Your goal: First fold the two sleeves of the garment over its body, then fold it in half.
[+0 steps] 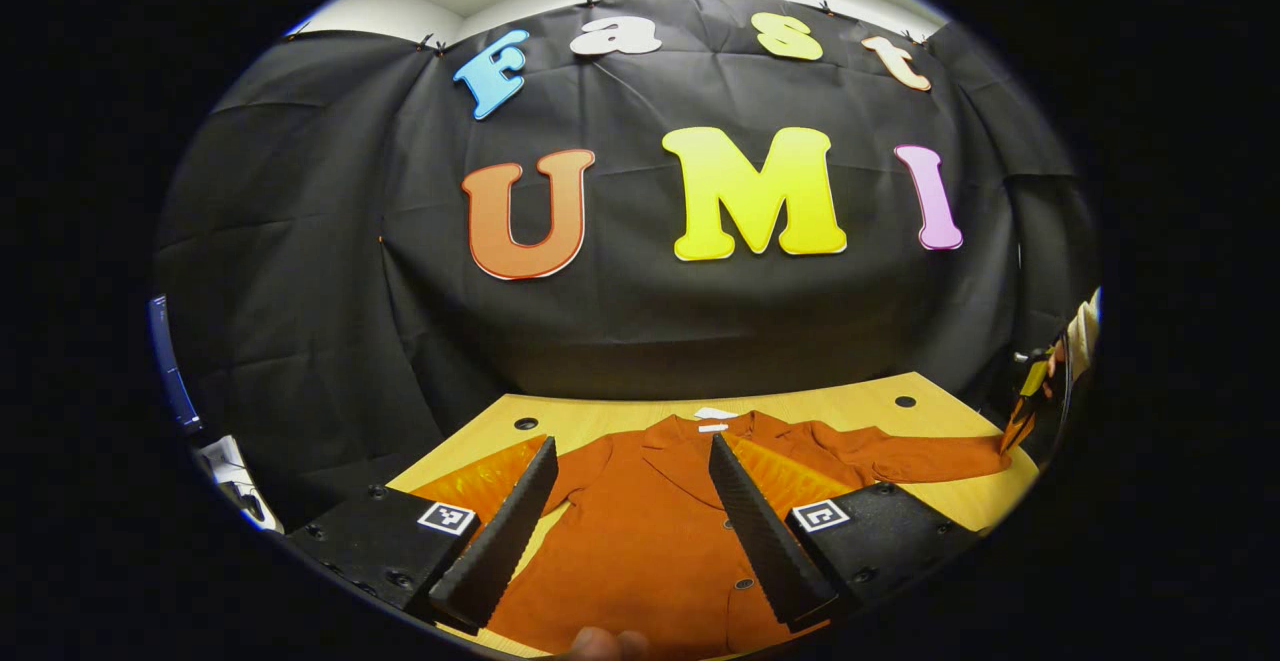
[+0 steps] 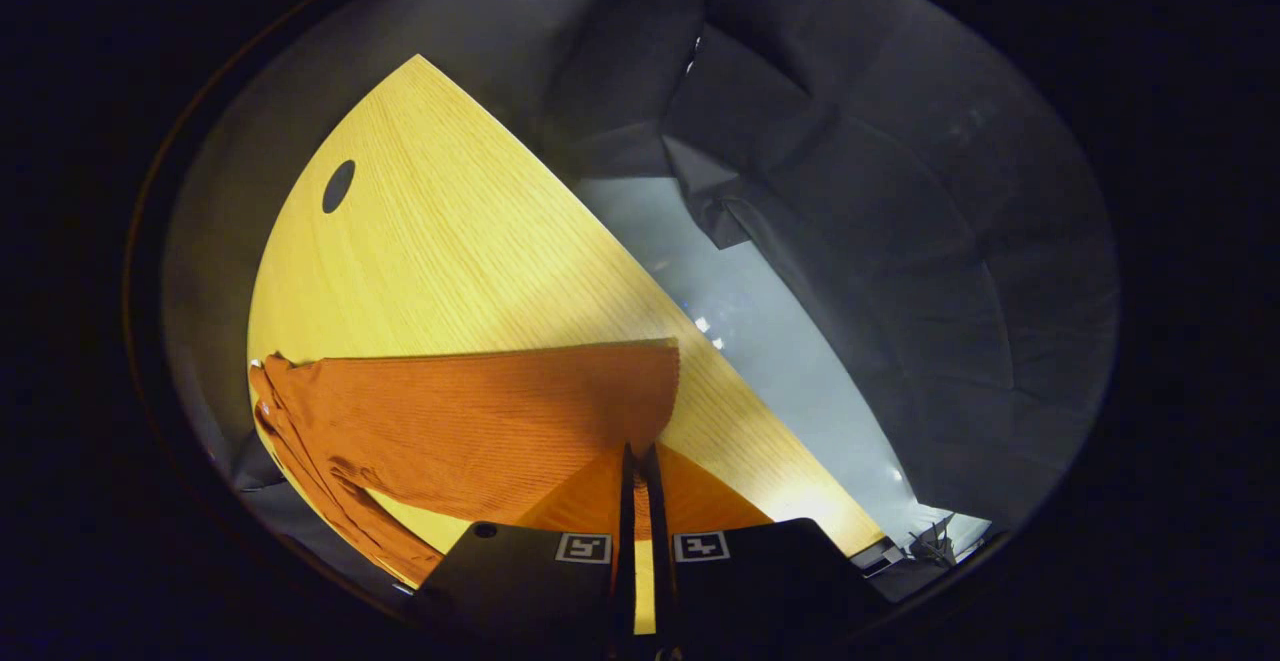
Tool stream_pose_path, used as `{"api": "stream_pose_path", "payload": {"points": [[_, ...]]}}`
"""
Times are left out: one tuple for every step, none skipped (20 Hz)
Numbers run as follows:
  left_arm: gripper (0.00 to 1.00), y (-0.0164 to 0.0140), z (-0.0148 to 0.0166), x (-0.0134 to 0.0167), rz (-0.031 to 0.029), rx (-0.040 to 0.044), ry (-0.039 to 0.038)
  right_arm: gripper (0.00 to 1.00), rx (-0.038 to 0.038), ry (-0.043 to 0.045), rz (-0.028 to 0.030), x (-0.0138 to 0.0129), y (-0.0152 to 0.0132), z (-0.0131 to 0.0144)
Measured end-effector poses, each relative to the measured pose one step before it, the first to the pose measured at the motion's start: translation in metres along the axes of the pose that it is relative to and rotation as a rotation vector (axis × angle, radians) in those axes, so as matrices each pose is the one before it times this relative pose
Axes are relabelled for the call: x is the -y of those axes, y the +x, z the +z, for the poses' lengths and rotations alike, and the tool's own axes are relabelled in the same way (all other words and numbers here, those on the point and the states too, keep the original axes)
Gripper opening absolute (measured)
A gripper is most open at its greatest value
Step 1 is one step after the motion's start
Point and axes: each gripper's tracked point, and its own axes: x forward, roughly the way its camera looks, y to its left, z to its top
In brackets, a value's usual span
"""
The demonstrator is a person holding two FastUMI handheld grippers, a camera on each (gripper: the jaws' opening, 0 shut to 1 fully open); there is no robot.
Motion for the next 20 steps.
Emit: {"api": "stream_pose_path", "payload": {"points": [[0.99,0.00069,-0.00094,0.00147,-0.00986,-0.00061,0.00268,0.08,0.01336,-0.01781,0.00653,-0.00327,-0.00724,0.00168],[0.99,0.00059,-0.0013,0.00175,-0.01154,0.0029,0.00327,0.06,0.01415,-0.01832,0.00519,-0.00446,-0.00943,0.00056],[0.99,0.00055,-0.00095,0.00154,-0.00726,-0.00066,0.00521,0.08,0.01324,-0.01236,0.01507,-0.00758,-0.0086,0.00136],[0.99,0.00149,-0.00135,-0.00056,-0.0074,-0.00017,0.00132,0.06,0.01078,-0.02188,0.01842,-0.01139,-0.00888,0.00063],[0.99,0.0006,-0.00066,-0.00098,-0.00489,0.00013,-0.00489,0.08,0.01645,-0.03119,0.01491,-0.01221,-0.01071,0.00069],[0.99,0.00175,0.00031,-0.00045,-0.0055,0.00013,-0.00924,0.06,0.01615,-0.03704,0.01156,-0.01215,-0.00927,0.0008],[0.99,0.00131,-0.00044,0.00002,-0.00747,-0.00193,-0.00843,0.08,0.01533,-0.03437,0.00837,-0.015,-0.00912,0.00105],[0.99,0.00079,-0.00155,-0.00096,-0.00615,-0.0014,-0.00455,0.05,0.01124,-0.0322,0.01516,-0.01818,-0.008,-0.00062],[0.99,0.00082,-0.0004,-0.00205,-0.00556,0.00023,-0.00231,0.08,0.01298,-0.03176,0.02108,-0.01743,-0.00755,-0.00107],[0.99,-0.0003,-0.00143,-0.00363,-0.00298,-0.00112,-0.00252,0.08,0.01109,-0.03661,0.02371,-0.02511,-0.00766,-0.0011],[0.99,0.00105,-0.00093,-0.00479,-0.00133,-0.00014,-0.00362,0.08,0.0079,-0.03167,0.024,-0.0235,-0.00662,-0.00017],[0.99,0.00091,0.00021,-0.00477,0.00004,0.00093,-0.0019,0.08,0.00862,-0.04065,0.03248,-0.02889,-0.00435,-0.00084],[0.99,0.00071,-0.00105,-0.00673,0.00462,0.00005,0.00201,0.08,0.00768,-0.04789,0.03161,-0.02956,-0.0041,-0.00221],[0.99,0.00202,-0.00166,-0.00778,0.00549,-0.00034,0.00218,0.08,0.01331,-0.04865,0.02796,-0.03177,-0.00125,0.00289],[0.99,0.00125,-0.00263,-0.00927,0.00696,-0.00439,-0.0005,0.08,0.00768,-0.0523,0.02346,-0.03256,0.00263,0.00033],[0.99,0.00047,-0.00282,-0.00881,0.00804,-0.00391,-0.00379,0.08,0.0048,-0.04188,0.02287,-0.02946,0.00333,0.00128],[0.99,0.00014,-0.00202,-0.00919,0.00831,-0.00489,-0.0046,0.08,-0.0079,-0.03571,0.02653,-0.03305,0.00285,0.00045],[0.99,0.00075,-0.00306,-0.0099,0.00858,-0.00458,-0.00133,0.08,-0.01162,-0.02688,0.02139,-0.02693,0.0053,0.00078],[0.99,-0.00004,-0.00205,-0.00968,0.01058,-0.00146,0.00226,0.08,-0.00508,-0.02565,0.00778,-0.02167,0.00757,-0.00057],[0.99,0.00038,-0.00201,-0.01006,0.01091,0.00199,0.00167,0.04,-0.00593,-0.01367,0.01354,-0.02361,-0.00433,0.01697]]}}
